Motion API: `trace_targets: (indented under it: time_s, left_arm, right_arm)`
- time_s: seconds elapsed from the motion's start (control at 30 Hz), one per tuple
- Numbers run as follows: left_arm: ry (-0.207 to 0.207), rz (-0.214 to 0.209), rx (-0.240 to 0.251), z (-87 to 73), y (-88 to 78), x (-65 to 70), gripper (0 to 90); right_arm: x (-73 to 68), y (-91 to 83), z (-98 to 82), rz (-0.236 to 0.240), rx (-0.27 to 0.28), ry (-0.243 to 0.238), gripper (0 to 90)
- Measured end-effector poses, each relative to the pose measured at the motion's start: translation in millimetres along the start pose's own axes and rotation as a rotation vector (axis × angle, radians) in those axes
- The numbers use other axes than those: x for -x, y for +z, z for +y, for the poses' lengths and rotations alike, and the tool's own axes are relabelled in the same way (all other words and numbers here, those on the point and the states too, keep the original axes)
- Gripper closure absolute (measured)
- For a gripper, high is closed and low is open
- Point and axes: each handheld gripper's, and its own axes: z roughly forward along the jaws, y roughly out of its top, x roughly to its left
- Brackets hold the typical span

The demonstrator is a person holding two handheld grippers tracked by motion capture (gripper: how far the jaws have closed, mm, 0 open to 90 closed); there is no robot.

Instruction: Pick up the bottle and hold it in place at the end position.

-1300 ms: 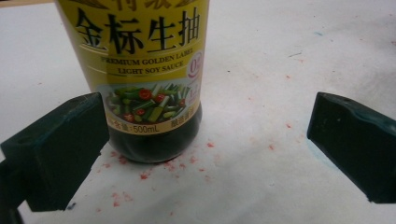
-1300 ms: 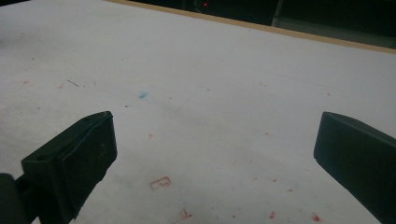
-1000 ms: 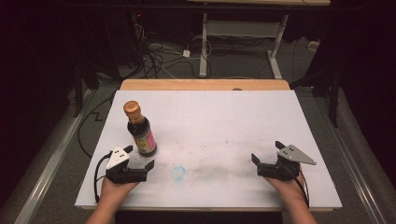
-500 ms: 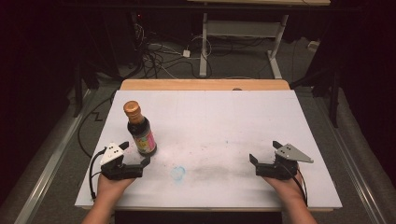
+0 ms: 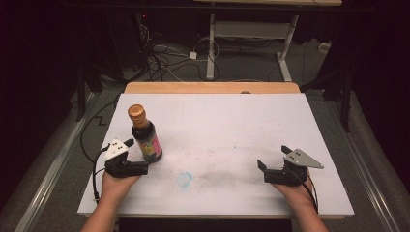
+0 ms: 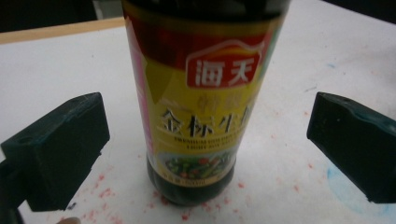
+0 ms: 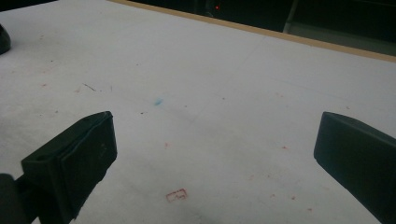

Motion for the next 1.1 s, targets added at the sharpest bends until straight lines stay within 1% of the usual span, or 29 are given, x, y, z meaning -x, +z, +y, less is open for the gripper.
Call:
trace_targets:
  time_s: [0.1,0.3,0.33,0.37,0.4,0.47,0.5,0.53,0.57,0.6,0.7,0.77,0.8,0.87,1.1]
  left_arm:
    - [0.004,0.004,0.010,5.3,3.0,-1.5,0.6]
    - [-0.006,0.000,0.001,11.5,12.5,-6.2,4.7]
    - [-0.005,-0.001,0.005,12.3,13.1,-6.9,7.0]
    - [-0.007,-0.002,0.013,13.1,13.5,-7.3,12.3]
    - [-0.007,-0.006,0.018,13.9,13.8,-7.7,14.6]
    - [-0.005,-0.010,0.025,15.3,14.7,-7.7,15.6]
    - [-0.006,-0.012,0.024,16.0,15.3,-7.3,18.3]
    - [-0.004,-0.014,0.023,16.8,15.6,-6.9,18.3]
    - [-0.001,-0.017,0.023,17.7,15.8,-6.4,20.8]
    - [0.005,-0.014,0.024,18.5,15.8,-5.6,20.8]
    - [0.013,-0.006,0.024,20.8,15.6,-4.9,26.1]
    - [0.028,0.002,0.015,21.9,15.7,-4.5,27.3]
    - [0.030,0.003,0.010,22.7,15.3,-4.4,27.7]
    - [0.040,0.014,0.010,23.1,14.9,-2.4,28.5]
    - [0.035,0.026,0.020,23.7,15.7,-1.1,29.2]
  right_arm:
    - [0.4,0.6,-0.2,0.003,-0.001,0.001,0.2]
    - [0.2,1.1,-1.1,0.006,-0.003,0.005,0.2]
    - [0.3,1.3,-1.2,0.006,-0.003,0.010,0.2]
    - [0.6,1.7,-1.3,0.003,-0.006,0.011,0.3]
    - [0.7,1.7,-1.4,0.003,-0.006,0.011,0.3]
    - [1.1,1.8,-1.4,0.002,-0.006,0.007,0.3]
    - [1.2,1.7,-1.5,0.001,-0.005,0.008,0.2]
    - [1.2,1.7,-1.5,0.001,-0.005,0.008,0.2]
    - [0.9,1.7,-1.5,0.001,-0.008,0.010,0.3]
    - [0.9,1.7,-1.5,0.001,-0.008,0.010,0.3]
    - [1.3,0.9,-1.4,0.001,-0.003,0.008,0.3]
    - [2.1,0.6,-1.6,0.002,-0.003,0.017,0.3]
    - [2.5,0.5,-1.5,0.002,-0.003,0.018,0.3]
    - [3.3,0.2,-1.8,0.003,-0.005,0.020,0.3]
    - [3.8,0.5,-1.5,0.002,-0.003,0.022,0.3]
